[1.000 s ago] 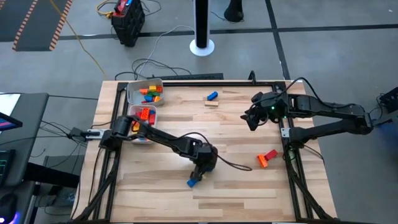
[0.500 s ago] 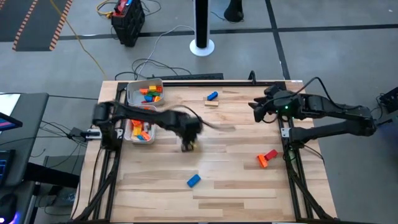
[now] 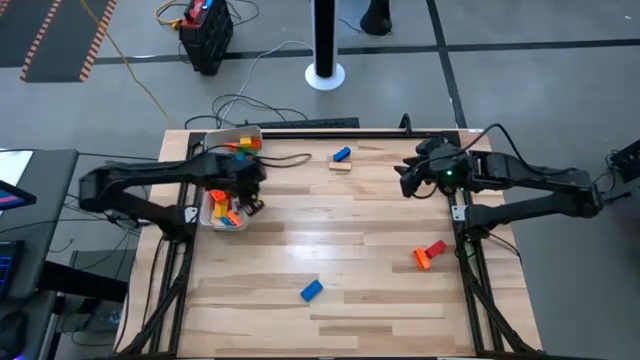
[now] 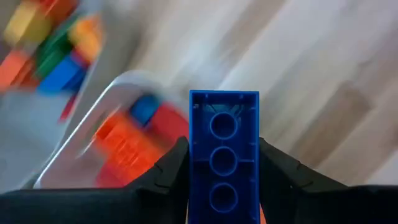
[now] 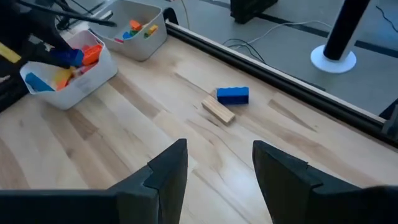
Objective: Sort blocks by size
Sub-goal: Put the large blue game piece into the white bin
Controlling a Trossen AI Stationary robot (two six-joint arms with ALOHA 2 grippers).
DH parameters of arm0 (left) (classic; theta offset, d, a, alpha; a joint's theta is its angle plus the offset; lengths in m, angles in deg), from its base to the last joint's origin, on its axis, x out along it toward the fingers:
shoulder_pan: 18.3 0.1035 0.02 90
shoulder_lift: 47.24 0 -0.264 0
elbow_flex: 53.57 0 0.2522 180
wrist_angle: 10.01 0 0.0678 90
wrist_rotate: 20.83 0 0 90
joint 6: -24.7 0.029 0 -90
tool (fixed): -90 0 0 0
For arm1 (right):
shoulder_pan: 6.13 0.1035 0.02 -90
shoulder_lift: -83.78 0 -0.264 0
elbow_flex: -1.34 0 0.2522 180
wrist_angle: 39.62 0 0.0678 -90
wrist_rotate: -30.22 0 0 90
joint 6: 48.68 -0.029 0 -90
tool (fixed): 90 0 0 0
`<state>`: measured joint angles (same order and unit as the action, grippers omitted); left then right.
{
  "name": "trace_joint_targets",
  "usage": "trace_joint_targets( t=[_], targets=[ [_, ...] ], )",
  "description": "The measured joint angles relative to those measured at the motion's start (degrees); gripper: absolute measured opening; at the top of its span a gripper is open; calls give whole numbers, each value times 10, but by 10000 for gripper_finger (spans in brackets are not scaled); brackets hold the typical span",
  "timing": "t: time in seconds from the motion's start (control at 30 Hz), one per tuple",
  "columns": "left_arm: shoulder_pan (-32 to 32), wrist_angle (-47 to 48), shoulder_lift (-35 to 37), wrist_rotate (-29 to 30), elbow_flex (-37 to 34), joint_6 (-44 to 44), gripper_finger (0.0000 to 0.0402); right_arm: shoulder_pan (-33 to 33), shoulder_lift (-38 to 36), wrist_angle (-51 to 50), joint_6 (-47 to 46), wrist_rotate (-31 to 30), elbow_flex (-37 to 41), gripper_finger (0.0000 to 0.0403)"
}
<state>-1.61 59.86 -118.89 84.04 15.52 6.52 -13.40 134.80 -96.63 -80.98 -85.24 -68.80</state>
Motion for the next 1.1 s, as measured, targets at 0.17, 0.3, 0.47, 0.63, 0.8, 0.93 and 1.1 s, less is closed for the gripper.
trace_joint_targets(
  t=[0.17,0.3,0.47,0.63,0.8,0.93,1.1],
  targets=[
    [35,84,22,4,-36,-49,143,0,20,44,12,0,0,207],
    [60,88,22,4,-78,-57,227,0,38,81,23,0,0,207],
    [83,82,22,4,-99,-54,296,0,46,90,23,13,0,207],
    [106,79,22,-3,-105,-61,298,0,44,90,17,14,0,207],
    [139,77,22,-8,-105,-96,287,1,45,90,13,15,0,207],
    [163,78,22,-11,-105,-124,285,4,45,90,13,16,0,207],
    [169,75,33,-18,-101,-141,285,11,45,90,13,16,0,207]
  ],
)
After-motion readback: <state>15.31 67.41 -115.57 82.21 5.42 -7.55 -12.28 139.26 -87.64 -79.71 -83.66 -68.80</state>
